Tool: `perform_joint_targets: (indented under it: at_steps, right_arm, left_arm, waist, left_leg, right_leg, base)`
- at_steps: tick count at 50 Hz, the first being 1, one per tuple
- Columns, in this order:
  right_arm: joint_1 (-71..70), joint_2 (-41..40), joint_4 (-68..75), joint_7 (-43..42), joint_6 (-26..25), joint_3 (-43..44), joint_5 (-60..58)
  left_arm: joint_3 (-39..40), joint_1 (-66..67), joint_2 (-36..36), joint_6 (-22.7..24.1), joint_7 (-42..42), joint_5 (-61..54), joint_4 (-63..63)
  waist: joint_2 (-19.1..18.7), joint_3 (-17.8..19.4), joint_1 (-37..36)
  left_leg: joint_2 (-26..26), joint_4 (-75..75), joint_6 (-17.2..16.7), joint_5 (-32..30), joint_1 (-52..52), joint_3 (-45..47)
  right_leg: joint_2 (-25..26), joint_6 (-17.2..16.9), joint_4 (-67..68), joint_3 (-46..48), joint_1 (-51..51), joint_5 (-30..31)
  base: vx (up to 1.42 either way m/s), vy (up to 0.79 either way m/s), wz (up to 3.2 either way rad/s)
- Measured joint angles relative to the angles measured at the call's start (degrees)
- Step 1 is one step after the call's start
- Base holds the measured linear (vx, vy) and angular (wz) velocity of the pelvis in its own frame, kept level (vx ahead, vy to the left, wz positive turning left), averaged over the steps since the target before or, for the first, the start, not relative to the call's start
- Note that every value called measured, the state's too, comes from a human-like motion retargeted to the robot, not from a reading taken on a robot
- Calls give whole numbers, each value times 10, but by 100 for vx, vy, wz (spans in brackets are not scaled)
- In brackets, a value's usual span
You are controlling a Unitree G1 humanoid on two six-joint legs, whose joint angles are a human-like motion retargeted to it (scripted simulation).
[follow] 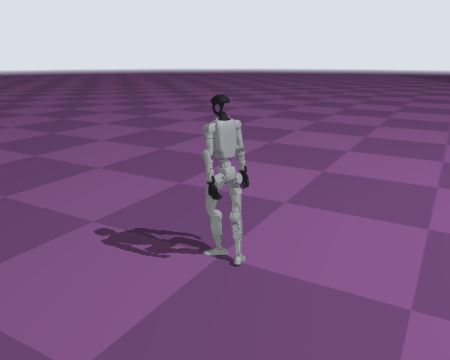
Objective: In place motions
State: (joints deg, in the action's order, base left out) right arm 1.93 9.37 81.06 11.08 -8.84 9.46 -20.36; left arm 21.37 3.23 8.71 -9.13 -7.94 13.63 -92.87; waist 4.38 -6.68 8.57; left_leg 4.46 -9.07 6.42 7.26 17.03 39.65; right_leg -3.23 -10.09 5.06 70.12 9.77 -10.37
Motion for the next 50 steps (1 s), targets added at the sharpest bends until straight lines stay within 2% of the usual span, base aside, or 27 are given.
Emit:
perform_joint_targets:
  at_steps: [2, 5, 8, 10, 13, 15, 19, 23, 25, 27, 30, 33, 36, 40, 45, 50]
  right_arm:
    - [-10, -5, -17, 3, 12, -8, 2]
    - [-20, -16, -42, 9, 14, -22, -11]
    - [-22, -27, -62, 2, 22, -34, -6]
    - [-26, -30, -77, 9, 26, -46, 4]
    - [-33, -37, -87, 15, 26, -59, 13]
    - [-37, -41, -90, 15, 26, -66, 15]
    - [-43, -42, -95, 17, 26, -83, 7]
    - [-38, -40, -87, 12, 23, -88, -3]
    - [-32, -42, -74, 10, 20, -83, -8]
    - [-26, -45, -53, 13, 19, -66, -14]
    - [-18, -45, -19, 19, 9, -25, -11]
    - [-19, -44, -1, 12, 7, -16, -5]
    - [-16, -45, 14, 6, 3, -26, -11]
    - [-18, -44, 38, 4, -5, -30, -3]
    - [-30, -51, 32, 25, -11, -40, -9]
    - [-29, -58, 5, 28, -7, -61, -38]
  left_arm:
    - [8, 4, -8, -1, -3, -6, -2]
    - [21, 26, -26, 2, -11, -7, 6]
    - [14, 34, -37, 2, -18, -10, 10]
    - [8, 27, -41, -2, -23, -5, 14]
    - [-13, 12, -41, -1, -30, 5, 30]
    - [-31, 3, -39, 3, -31, 9, 43]
    - [-66, -21, -33, 10, -30, 24, 66]
    - [-80, -28, -34, 13, -34, 33, 77]
    - [-77, -24, -35, 12, -41, 33, 79]
    - [-67, -24, -33, 8, -57, 44, 74]
    - [-65, -23, -45, -3, -54, 55, 55]
    - [-79, -16, -51, 13, -29, 14, 45]
    - [-87, -2, -48, 20, -36, 36, 39]
    - [-88, 1, -47, 0, -52, 113, 30]
    - [-91, -12, -53, -9, -46, 89, 17]
    - [-92, -12, -52, -10, -46, 101, 28]
  waist:
    - [-5, 9, -10]
    - [-31, 0, -9]
    - [-73, -1, -3]
    - [-93, 4, 7]
    - [-91, 16, 21]
    - [-89, 24, 29]
    - [-79, 37, 61]
    - [-47, 49, 80]
    - [-31, 51, 74]
    - [-14, 34, 42]
    - [-19, 12, 21]
    - [-21, 7, 49]
    - [-46, -18, 96]
    - [-47, -48, 76]
    - [-45, -31, 52]
    - [-46, -39, 10]
  left_leg:
    - [-3, 5, -2, 3, -10, -6]
    - [-22, 5, -6, 12, -12, -25]
    - [-60, -2, -5, 18, -4, -61]
    - [-73, -2, -3, 16, 2, -84]
    - [-59, 15, 7, 2, -1, -108]
    - [-52, 24, 13, -6, -2, -122]
    - [-26, 27, 24, -20, 2, -159]
    - [24, 32, 28, -22, -31, -195]
    - [44, 38, 25, -18, -59, -211]
    - [58, 44, 21, -17, -70, -206]
    - [59, 51, 18, -28, -81, -224]
    - [59, 50, 5, -19, -102, -274]
    - [65, 67, 15, -16, -116, -311]
    - [67, 70, 11, -16, -105, -298]
    - [62, 70, 13, -15, -118, -281]
    - [43, 59, 9, -11, -96, -226]
  right_leg:
    - [0, 3, 15, -10, 12, 14]
    - [-3, 25, 64, -45, 11, 58]
    - [-24, 76, 174, -117, -22, 119]
    - [-44, 106, 267, -199, -74, 136]
    - [-29, 74, 325, -367, -167, 107]
    - [-5, 67, 318, -436, -203, 91]
    - [16, 69, 198, -530, -244, 51]
    - [19, 58, 63, -635, -234, 33]
    - [15, 83, 23, -649, -206, 55]
    - [-22, 74, 25, -550, -186, 53]
    - [-27, 68, 19, -541, -174, 48]
    - [-28, 65, -10, -490, -139, 50]
    - [-10, 61, -37, -447, -119, 49]
    - [-13, 67, -29, -472, -135, 45]
    - [-2, 73, -31, -476, -116, 45]
    - [7, 77, -34, -527, -127, 55]
  base:
    - [-9, 19, 59]
    - [1, 15, 73]
    - [-2, 15, 75]
    - [-11, 11, 109]
    - [-12, 16, 119]
    - [-11, 11, 120]
    - [-6, 6, 159]
    - [15, -2, 130]
    - [33, -15, 48]
    - [37, -14, 20]
    - [32, -9, 96]
    - [20, -15, 124]
    - [28, -11, 113]
    - [17, -5, -18]
    - [7, -2, -34]
    - [8, 0, -92]
